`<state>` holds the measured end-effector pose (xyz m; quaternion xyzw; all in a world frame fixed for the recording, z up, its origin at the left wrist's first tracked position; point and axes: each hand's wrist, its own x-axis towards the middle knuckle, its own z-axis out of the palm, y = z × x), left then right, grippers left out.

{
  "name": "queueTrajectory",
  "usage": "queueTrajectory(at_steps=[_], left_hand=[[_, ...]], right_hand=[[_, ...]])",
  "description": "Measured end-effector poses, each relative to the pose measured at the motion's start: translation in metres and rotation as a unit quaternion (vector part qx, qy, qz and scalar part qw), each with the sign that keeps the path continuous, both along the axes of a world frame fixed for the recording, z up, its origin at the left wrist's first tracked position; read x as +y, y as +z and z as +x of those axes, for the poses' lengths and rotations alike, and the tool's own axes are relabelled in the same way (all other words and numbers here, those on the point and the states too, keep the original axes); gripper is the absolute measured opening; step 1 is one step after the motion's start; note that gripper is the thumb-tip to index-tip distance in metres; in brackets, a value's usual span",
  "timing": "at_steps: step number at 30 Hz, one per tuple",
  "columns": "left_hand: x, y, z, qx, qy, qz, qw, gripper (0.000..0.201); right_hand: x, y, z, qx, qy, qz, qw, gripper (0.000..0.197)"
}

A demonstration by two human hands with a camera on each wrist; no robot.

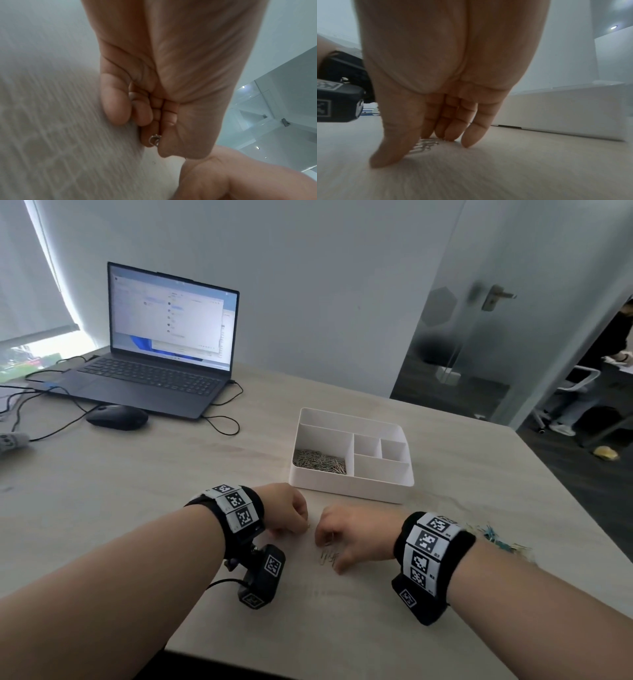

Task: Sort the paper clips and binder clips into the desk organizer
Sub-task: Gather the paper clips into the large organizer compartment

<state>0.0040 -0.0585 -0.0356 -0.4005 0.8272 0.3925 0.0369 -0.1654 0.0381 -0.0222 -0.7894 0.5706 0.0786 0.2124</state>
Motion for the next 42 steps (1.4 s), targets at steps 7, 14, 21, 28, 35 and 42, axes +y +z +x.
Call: queueTrajectory(at_steps=[7, 14, 21, 28, 35, 42], left_hand=[[-0.002, -0.002, -0.002, 0.002, -0.001, 0.006, 1.0, 0.013], [-0.003, -0.003, -0.002, 0.001, -0.008, -0.003, 1.0, 0.014], [-0.006, -0.004, -0.001, 0.001, -0.015, -0.003, 1.0, 0.013], [-0.015, 0.004, -0.001, 0.038, 0.003, 0.043, 0.998, 0.014], [-0.035, 0.021, -0.018, 0.199, 0.106, -0.082, 0.971, 0.004], [-0.046, 0.03, -0.033, 0.23, 0.181, -0.157, 0.943, 0.009]], right_hand=[[0.008, -0.004, -0.001, 0.0, -0.002, -0.036, 0.999, 0.02], [0.007, 0.004, 0.007, 0.01, -0.064, 0.013, 0.998, 0.007], [0.008, 0.003, 0.019, 0.06, -0.043, -0.01, 0.997, 0.011], [-0.011, -0.001, -0.02, -0.133, -0.205, -0.062, 0.968, 0.014], [-0.055, 0.01, -0.039, -0.303, -0.375, -0.235, 0.844, 0.015], [-0.066, 0.017, -0.032, -0.259, -0.405, -0.262, 0.837, 0.015]])
